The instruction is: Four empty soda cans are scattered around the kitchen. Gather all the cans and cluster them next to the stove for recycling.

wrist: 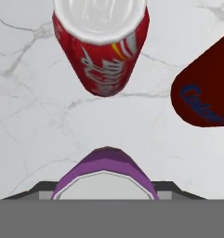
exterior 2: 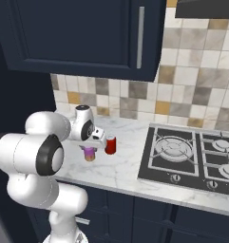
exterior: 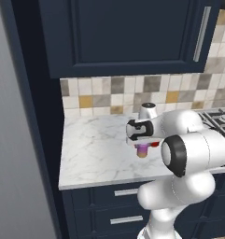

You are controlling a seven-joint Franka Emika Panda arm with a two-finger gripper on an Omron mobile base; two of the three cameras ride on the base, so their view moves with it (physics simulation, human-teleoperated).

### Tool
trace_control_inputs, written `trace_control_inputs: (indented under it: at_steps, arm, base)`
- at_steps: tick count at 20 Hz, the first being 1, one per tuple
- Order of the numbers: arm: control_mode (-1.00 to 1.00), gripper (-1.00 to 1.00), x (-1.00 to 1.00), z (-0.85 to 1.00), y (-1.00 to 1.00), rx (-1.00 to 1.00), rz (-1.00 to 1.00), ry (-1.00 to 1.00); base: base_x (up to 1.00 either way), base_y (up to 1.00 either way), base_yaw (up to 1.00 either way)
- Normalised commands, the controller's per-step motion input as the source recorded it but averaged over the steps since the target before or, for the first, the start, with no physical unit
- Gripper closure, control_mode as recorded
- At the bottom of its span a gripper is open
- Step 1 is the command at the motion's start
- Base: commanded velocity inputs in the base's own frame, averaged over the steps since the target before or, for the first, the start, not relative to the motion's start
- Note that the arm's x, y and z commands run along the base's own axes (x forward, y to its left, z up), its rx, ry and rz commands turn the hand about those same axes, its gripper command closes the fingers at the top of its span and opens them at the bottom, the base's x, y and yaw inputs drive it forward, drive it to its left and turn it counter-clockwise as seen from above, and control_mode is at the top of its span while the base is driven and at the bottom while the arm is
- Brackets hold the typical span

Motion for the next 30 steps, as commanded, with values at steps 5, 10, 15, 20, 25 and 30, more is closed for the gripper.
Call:
trace_control_inputs:
  at_steps: [5,10,15,20,25,30]
  arm:
    - [-1.00,1.00,0.07,-0.15,0.01,-0.05,-0.03,-0.07]
    - [-1.00,1.00,0.01,-0.14,0.00,-0.01,-0.03,-0.01]
    - [-1.00,-1.00,0.00,-0.23,0.00,-0.02,-0.06,0.00]
    - [-1.00,-1.00,-0.02,-0.05,-0.02,0.00,-0.03,0.01]
    - [-1.00,-1.00,-0.03,0.02,-0.02,0.00,-0.01,0.00]
    - [-1.00,-1.00,0.00,0.20,0.01,0.00,-0.01,-0.06]
  base:
    - [0.00,0.00,0.00]
    - [0.00,0.00,0.00]
    - [0.00,0.00,0.00]
    - [0.00,0.00,0.00]
    - [0.00,0.00,0.00]
    - [0.00,0.00,0.00]
